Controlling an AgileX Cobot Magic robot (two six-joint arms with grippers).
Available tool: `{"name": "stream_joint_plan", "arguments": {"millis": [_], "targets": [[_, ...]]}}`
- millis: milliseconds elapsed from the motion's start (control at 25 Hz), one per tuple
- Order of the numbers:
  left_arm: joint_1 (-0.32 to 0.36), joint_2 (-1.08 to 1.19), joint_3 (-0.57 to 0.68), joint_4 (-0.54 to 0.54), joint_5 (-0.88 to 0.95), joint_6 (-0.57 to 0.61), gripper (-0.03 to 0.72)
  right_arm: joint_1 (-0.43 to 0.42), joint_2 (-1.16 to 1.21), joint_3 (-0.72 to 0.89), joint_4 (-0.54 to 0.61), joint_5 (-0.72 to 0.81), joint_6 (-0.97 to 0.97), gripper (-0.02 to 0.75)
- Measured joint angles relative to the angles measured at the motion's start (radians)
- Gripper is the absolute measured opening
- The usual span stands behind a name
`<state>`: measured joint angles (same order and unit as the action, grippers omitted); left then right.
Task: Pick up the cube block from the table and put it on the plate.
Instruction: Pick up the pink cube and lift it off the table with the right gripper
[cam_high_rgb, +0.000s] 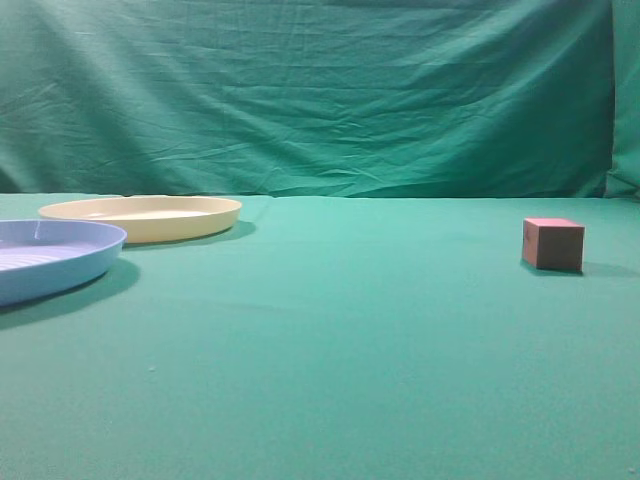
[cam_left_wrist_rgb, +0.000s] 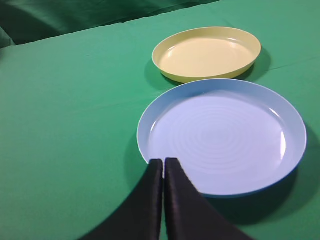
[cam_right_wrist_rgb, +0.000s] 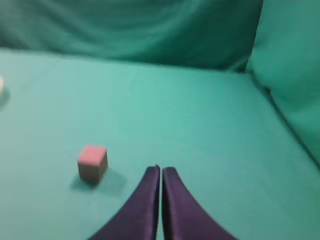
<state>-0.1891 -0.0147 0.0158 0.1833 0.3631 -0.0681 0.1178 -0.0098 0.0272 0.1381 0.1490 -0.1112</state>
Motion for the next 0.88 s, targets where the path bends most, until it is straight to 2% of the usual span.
{"name": "stream_joint_plan", "arguments": {"millis": [120, 200, 320, 520, 720, 880], "targets": [[0.0, 0.0, 0.0, 0.0, 0.0, 0.0, 0.0, 0.0, 0.0, 0.0, 0.025, -0.144, 0.036, 0.0], [0.0, 0.0, 0.0, 0.0, 0.0, 0.0, 0.0, 0.0, 0.024, -0.002, 0.03, -0.132, 0.062, 0.0], [0.0, 0.0, 0.0, 0.0, 0.0, 0.0, 0.0, 0.0, 0.158, -0.065, 0.03, -0.044, 0.072, 0.0], [0.0, 0.0, 0.0, 0.0, 0.0, 0.0, 0.0, 0.0, 0.462, -0.279, 0.03, 0.108, 0.017, 0.0], [0.0, 0.0, 0.0, 0.0, 0.0, 0.0, 0.0, 0.0, 0.757, -0.448, 0.076, 0.245, -0.008, 0.0], [0.0, 0.0, 0.0, 0.0, 0.0, 0.0, 0.0, 0.014, 0.961, -0.585, 0.107, 0.355, -0.153, 0.0]]}}
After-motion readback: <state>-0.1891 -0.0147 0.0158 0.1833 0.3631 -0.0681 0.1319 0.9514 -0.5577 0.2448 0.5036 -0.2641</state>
